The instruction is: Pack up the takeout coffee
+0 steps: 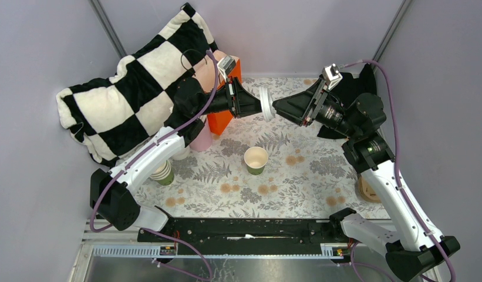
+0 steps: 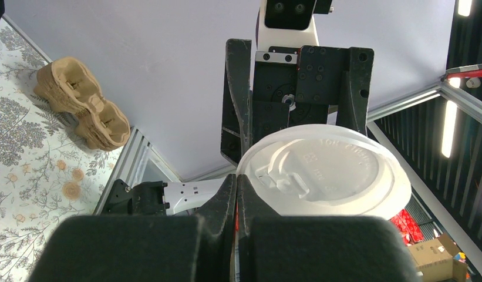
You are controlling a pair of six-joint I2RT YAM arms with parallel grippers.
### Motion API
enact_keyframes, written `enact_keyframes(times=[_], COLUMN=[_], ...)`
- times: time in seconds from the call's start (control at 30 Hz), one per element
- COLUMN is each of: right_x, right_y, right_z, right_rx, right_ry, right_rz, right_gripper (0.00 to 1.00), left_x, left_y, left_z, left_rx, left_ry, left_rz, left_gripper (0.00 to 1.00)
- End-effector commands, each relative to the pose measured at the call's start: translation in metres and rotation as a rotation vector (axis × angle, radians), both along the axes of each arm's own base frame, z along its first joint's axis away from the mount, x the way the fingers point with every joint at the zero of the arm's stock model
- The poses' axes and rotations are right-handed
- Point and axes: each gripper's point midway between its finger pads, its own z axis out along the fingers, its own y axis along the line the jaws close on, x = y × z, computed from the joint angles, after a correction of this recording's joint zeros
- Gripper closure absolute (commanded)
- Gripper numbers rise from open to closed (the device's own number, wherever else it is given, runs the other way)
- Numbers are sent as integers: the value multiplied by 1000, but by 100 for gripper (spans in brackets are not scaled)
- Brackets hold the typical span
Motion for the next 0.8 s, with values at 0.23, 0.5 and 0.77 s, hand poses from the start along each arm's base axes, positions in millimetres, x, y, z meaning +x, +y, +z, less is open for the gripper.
enact_keyframes(times=[0.23, 0.5, 0.77], right_x=[-6, -5, -5], right_y=[-1, 0, 0], right_z=[16, 17, 17], right_rx=[8, 11, 11], right_ry=[-57, -61, -61], right_rz=[2, 7, 9], right_gripper=[5, 15, 20], left_x=[-6, -5, -5], left_y=[9, 10, 10], left_z=[25, 26, 26], left_rx=[-44, -41, -40], left_ry=[-83, -84, -81], left_rz=[16, 18, 17], left_gripper=[100, 100, 100])
